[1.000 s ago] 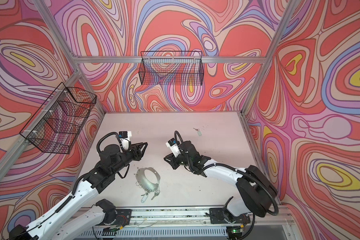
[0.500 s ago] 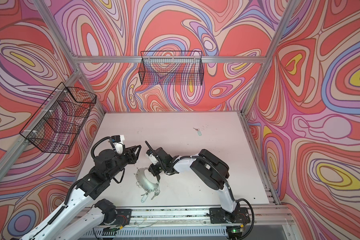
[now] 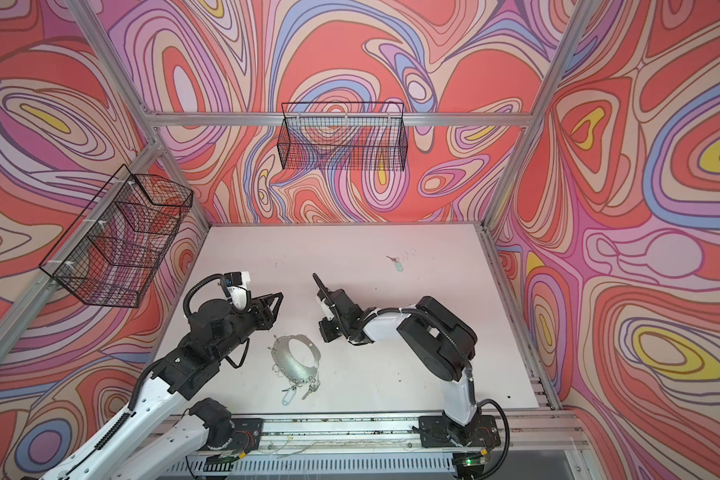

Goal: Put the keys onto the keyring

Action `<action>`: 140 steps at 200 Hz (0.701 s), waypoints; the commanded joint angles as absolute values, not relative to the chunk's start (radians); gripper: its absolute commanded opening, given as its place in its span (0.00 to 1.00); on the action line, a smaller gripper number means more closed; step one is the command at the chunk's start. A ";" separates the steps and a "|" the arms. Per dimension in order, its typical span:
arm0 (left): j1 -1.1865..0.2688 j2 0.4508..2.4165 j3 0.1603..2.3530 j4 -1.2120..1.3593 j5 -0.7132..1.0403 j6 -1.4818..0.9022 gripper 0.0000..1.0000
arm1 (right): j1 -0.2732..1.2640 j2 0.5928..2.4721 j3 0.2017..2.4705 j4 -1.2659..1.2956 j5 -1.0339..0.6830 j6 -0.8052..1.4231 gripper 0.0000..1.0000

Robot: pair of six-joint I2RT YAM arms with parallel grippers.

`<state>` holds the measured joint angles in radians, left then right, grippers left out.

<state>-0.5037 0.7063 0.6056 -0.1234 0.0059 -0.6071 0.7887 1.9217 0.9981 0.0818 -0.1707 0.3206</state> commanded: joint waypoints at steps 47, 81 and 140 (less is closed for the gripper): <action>-0.499 0.693 0.596 -0.127 0.018 -0.626 0.37 | 0.807 1.824 1.004 -0.066 -0.259 0.241 0.02; -0.499 0.661 0.604 -0.153 -0.022 -0.624 0.37 | 0.930 1.905 1.099 -0.067 -0.280 0.295 0.00; -0.499 0.646 0.606 -0.168 -0.017 -0.623 0.37 | 0.991 2.054 1.170 -0.075 -0.250 0.322 0.00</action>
<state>-0.5037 0.6506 0.5995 -0.1398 -0.0086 -0.6144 0.9958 2.0026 1.1591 -0.0383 -0.2817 0.3061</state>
